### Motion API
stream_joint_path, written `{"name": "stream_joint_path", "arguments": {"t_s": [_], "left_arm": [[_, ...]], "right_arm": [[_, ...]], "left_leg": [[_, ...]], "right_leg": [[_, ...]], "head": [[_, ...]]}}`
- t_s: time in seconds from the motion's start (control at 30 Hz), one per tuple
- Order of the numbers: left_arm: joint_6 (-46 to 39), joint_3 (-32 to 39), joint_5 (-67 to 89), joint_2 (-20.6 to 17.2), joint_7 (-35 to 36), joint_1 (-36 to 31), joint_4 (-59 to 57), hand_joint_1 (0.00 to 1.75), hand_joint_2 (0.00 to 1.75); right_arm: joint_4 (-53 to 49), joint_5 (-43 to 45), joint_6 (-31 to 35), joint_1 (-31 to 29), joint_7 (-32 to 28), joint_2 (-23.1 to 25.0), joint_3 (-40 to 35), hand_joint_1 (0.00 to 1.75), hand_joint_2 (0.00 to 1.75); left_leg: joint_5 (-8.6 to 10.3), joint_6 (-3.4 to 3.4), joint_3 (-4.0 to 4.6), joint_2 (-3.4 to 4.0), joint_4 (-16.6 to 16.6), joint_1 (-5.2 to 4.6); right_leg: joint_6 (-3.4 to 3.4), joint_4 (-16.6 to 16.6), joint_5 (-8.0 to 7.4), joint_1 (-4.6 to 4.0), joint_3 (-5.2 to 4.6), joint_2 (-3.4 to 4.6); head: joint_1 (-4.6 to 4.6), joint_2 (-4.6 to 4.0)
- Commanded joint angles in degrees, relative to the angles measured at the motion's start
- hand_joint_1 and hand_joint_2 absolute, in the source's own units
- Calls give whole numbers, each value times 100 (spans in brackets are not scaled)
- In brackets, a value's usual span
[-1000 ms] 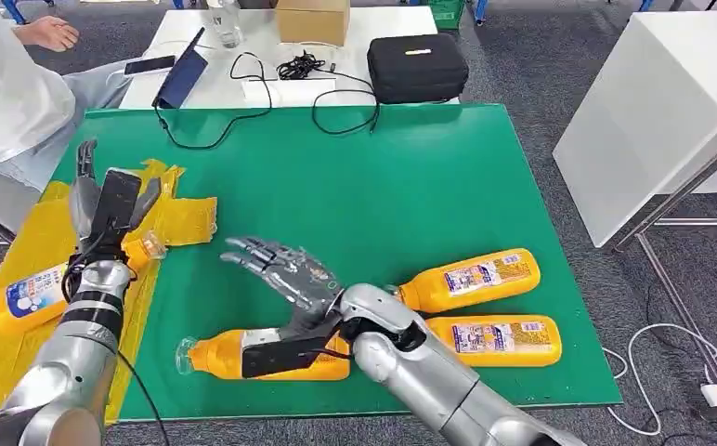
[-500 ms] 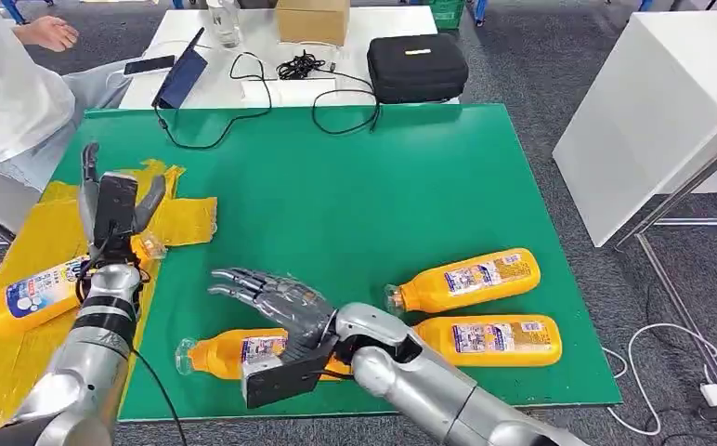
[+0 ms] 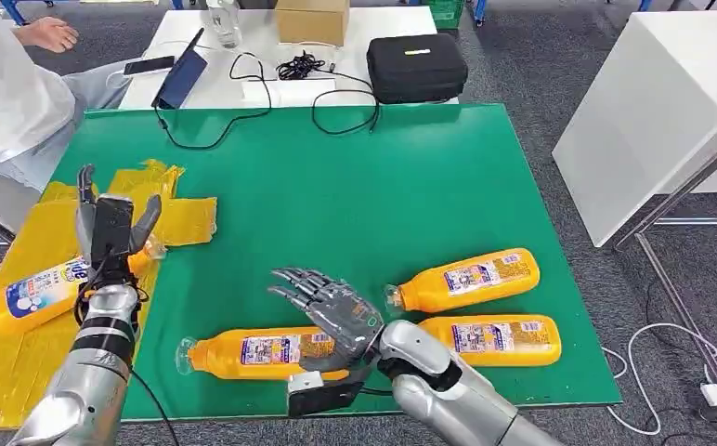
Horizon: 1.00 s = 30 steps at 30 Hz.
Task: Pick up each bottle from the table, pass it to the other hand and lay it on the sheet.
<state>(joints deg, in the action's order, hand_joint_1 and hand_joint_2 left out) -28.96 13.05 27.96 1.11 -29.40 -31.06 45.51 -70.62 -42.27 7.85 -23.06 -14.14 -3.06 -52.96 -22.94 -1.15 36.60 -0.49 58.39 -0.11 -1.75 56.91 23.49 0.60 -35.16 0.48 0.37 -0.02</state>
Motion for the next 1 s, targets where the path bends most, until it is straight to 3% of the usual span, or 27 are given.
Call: {"name": "stream_joint_path", "arguments": {"t_s": [0.03, 0.57, 0.8, 1.0], "left_arm": [[4, 204, -76, 93, -11, -65, -111, 0, 175], [-74, 163, -181, 172, -126, -474, -798, 0, 175], [-105, 219, -346, 133, -250, -551, -1005, 0, 175], [-101, 215, -353, 135, -252, -590, -1053, 0, 175]], "right_arm": [[-375, -111, -38, 69, 47, -470, 322, 0, 175], [838, 407, -899, -734, -182, 37, -429, 0, 175], [485, 1211, -1516, -1448, 59, 195, -841, 0, 175], [494, 1397, -1615, -1545, 23, 181, -994, 0, 175]], "left_leg": [[-5, 3, -10, -5, 1, 3], [-10, 8, -26, 6, 2, 9], [-3, 5, -2, 11, 5, 1], [-3, 5, -8, 1, 2, 3]], "right_leg": [[2, -2, 5, -3, 14, -10], [6, -5, 6, -10, 30, -3], [3, 5, 1, -2, 0, 6], [2, 1, 3, -3, 9, -4]], "head": [[0, 0], [0, 0], [-2, 0], [0, 0]]}}
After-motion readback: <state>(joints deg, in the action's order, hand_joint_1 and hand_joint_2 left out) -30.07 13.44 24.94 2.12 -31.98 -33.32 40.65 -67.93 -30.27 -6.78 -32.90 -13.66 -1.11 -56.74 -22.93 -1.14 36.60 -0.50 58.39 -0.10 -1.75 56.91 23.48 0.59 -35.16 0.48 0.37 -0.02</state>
